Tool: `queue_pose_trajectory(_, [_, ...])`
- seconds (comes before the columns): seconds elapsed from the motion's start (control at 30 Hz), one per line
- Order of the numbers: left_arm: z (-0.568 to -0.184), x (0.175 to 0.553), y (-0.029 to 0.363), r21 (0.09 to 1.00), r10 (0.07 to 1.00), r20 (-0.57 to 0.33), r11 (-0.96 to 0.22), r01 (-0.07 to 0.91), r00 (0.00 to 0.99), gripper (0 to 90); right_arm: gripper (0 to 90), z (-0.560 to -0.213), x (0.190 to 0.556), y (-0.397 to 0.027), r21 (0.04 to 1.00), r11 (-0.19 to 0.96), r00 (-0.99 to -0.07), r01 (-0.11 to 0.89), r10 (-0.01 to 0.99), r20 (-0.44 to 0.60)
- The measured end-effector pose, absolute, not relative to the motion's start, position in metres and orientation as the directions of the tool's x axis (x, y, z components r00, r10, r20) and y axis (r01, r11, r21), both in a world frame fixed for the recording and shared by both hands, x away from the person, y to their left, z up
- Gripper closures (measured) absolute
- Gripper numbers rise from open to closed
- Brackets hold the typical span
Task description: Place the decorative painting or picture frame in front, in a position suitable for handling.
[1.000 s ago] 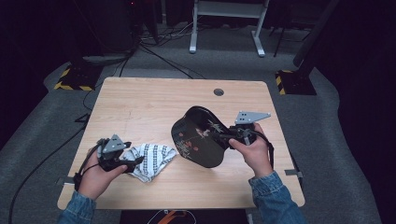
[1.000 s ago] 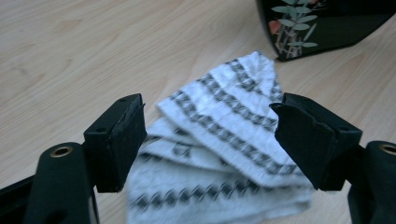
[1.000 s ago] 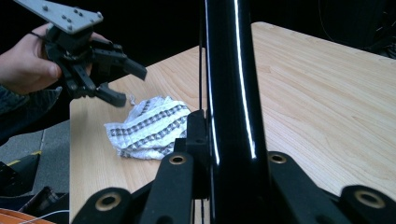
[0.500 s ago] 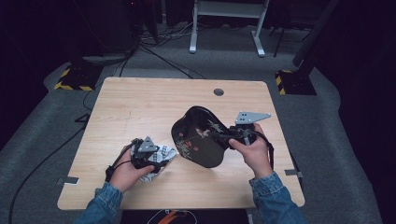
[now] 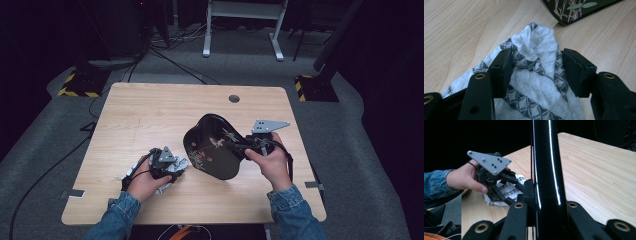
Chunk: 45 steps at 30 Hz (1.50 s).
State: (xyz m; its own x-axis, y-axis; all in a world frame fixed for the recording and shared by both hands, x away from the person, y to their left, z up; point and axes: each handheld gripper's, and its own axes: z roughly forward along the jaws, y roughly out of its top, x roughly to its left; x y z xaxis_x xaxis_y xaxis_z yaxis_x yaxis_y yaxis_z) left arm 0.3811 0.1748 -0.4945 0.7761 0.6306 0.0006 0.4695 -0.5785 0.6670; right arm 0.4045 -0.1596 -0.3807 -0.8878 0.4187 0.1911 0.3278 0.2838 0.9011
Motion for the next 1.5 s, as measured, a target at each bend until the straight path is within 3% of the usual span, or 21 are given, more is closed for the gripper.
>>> queue_pose_trajectory(0.07, [-0.495, 0.382, 0.176, 0.674, 0.633, -0.009, -0.568, 0.472, 0.774, 45.7, 81.0, -0.381, 0.404, -0.159, 0.902, 0.284, -0.888, 0.325, 0.418, 0.189])
queue_pose_trajectory(0.3, [-0.497, 0.383, 0.183, 0.694, 0.653, 0.003, -0.546, 0.469, 0.757, 65.8, 81.0, -0.381, 0.405, -0.159, 0.903, 0.281, -0.889, 0.325, 0.416, 0.190])
queue_pose_trajectory(0.37, [-0.497, 0.382, 0.184, 0.694, 0.663, 0.008, -0.543, 0.474, 0.748, 76.0, 81.0, -0.381, 0.405, -0.159, 0.903, 0.280, -0.888, 0.326, 0.417, 0.192])
queue_pose_trajectory(0.47, [-0.498, 0.381, 0.185, 0.702, 0.672, -0.008, -0.523, 0.483, 0.740, 80.4, 80.9, -0.381, 0.405, -0.159, 0.903, 0.278, -0.888, 0.328, 0.418, 0.193])
queue_pose_trajectory(0.73, [-0.472, 0.374, 0.199, 0.755, 0.679, -0.053, -0.452, 0.474, 0.732, 82.1, 81.0, -0.381, 0.404, -0.159, 0.903, 0.276, -0.886, 0.329, 0.420, 0.194])
queue_pose_trajectory(0.93, [-0.436, 0.360, 0.216, 0.835, 0.679, -0.057, -0.370, 0.408, 0.732, 82.2, 81.0, -0.381, 0.404, -0.158, 0.904, 0.274, -0.885, 0.327, 0.425, 0.191])
queue_pose_trajectory(1.5, [-0.371, 0.347, 0.210, 0.933, 0.662, -0.003, -0.267, 0.240, 0.750, 82.1, 81.0, -0.381, 0.399, -0.154, 0.904, 0.269, -0.874, 0.333, 0.448, 0.189])
